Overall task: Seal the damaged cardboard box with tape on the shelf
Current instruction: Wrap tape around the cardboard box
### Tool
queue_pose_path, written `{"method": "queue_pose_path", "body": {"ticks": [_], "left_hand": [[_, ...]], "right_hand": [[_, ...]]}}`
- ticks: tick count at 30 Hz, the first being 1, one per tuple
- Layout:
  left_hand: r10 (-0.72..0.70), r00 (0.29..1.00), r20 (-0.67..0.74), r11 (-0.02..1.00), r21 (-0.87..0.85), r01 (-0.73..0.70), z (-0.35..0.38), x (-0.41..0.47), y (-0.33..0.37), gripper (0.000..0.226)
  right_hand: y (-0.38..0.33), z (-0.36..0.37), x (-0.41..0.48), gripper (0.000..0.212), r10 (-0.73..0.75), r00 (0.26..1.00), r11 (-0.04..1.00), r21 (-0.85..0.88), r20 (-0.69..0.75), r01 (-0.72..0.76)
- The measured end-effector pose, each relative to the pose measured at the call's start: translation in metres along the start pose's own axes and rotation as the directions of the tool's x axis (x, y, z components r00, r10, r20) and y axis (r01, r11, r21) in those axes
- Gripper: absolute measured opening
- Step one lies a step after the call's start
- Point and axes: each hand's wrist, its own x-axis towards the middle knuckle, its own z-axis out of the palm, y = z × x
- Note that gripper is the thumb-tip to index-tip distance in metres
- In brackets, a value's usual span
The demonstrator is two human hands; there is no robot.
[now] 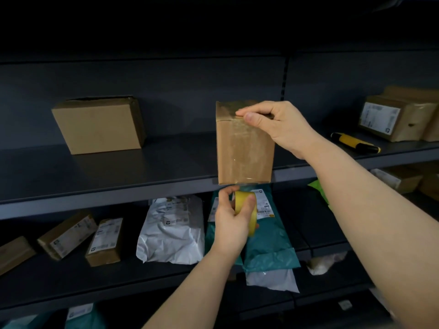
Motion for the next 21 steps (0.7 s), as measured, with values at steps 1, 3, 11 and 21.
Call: {"method": "queue_pose_path", "body": {"ticks": [1,3,11,21], "left_hand": [[0.011,1.000,-0.007,1.000,0.008,-0.011,0.001,0.002,0.000,0.026],[0.027,0.998,-0.055,0.998,0.052,-0.024,0.003,0.006,-0.001,0.022],[0.090,0.968,-0.234,0.970,0.240,-0.032,0.009,0.012,0.008,0.018],[0.199,0.932,-0.303,0.903,0.426,-0.054,-0.003,0.014,0.026,0.053]], "right_hand": [[0.000,0.000,0.000,0.016,0.002,1.000,1.000,-0.002,-0.002,-0.002],[-0.001,0.000,-0.001,0.016,0.000,1.000,1.000,-0.005,-0.007,0.000],[0.003,-0.008,-0.005,0.057,0.006,0.998,0.995,-0.104,0.062,0.001],[0.018,-0.002,-0.006,0.073,-0.216,0.976,0.869,-0.454,0.006,0.195]]}}
